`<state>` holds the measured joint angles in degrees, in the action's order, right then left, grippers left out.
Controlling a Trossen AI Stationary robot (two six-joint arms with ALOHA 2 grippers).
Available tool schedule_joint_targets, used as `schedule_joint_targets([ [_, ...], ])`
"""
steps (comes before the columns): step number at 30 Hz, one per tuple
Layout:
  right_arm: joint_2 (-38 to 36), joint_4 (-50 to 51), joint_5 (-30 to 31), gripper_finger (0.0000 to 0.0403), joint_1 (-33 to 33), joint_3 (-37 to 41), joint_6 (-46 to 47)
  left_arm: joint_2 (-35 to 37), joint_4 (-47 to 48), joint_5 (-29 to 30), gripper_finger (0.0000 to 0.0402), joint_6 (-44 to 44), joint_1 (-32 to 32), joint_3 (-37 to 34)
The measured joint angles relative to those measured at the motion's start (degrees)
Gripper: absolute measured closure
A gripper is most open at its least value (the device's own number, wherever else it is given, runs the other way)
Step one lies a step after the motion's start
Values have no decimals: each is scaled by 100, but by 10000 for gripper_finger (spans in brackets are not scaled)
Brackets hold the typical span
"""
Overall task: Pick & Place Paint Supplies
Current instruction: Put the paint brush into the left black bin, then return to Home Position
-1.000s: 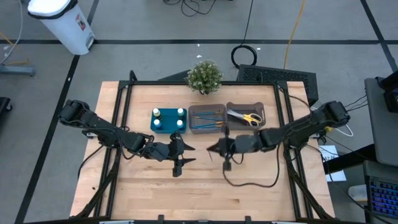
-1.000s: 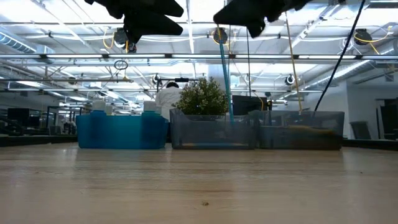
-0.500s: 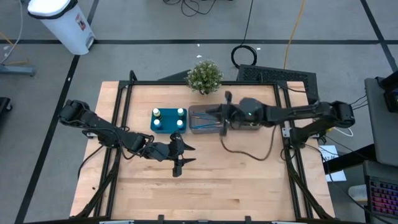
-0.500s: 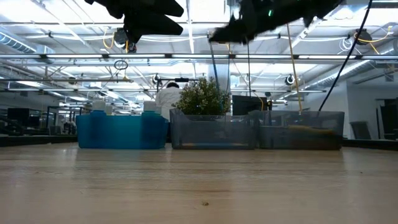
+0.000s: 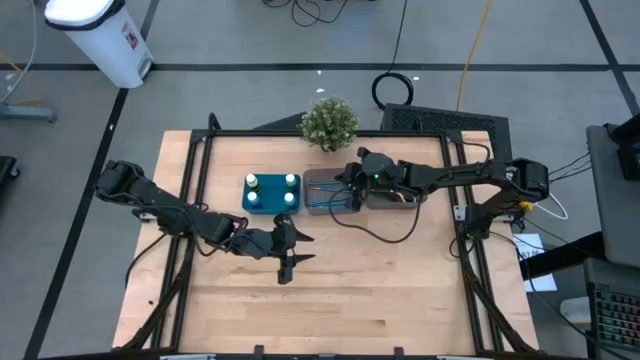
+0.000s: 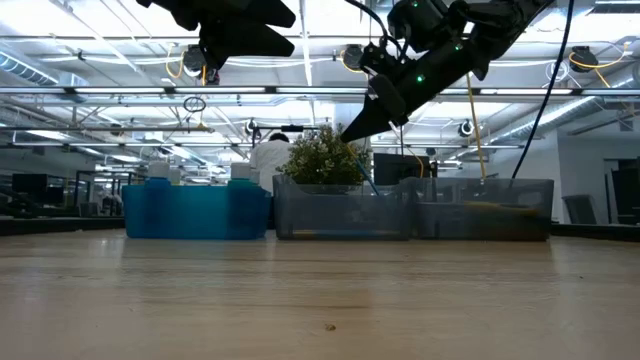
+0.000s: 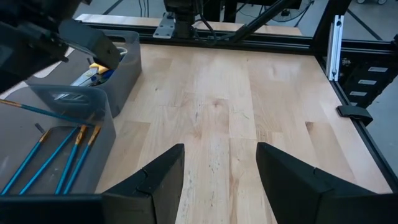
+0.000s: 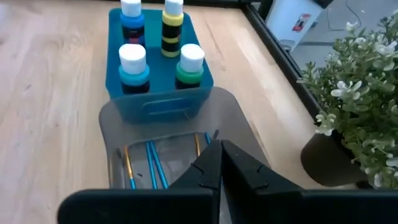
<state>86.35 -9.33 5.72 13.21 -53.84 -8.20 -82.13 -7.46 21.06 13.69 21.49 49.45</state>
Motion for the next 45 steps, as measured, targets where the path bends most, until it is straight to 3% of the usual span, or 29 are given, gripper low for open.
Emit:
schedule_joint_targets([
  [7, 75, 26, -3, 394, -21, -2, 30, 0, 3, 0, 192, 0, -2, 0],
  [19, 44, -151, 13, 257, -165, -2, 358, 0, 2, -4, 192, 4, -4, 0],
  [26, -397, 14, 15, 220, -374, 0, 668, 109, 128, -15, 192, -521, -15, 0],
  [34, -1887, 976, 11, 219, -628, 0, 590, 1634, 1408, -208, 192, -1141, -15, 4],
  [40, -3188, 2449, 52, 220, -596, 0, 280, 2949, 2395, -207, 192, -1547, -15, 4],
  [45, -4113, 3831, 610, 218, -568, 2, 771, 3667, 3063, -208, 192, -1604, -15, -128],
])
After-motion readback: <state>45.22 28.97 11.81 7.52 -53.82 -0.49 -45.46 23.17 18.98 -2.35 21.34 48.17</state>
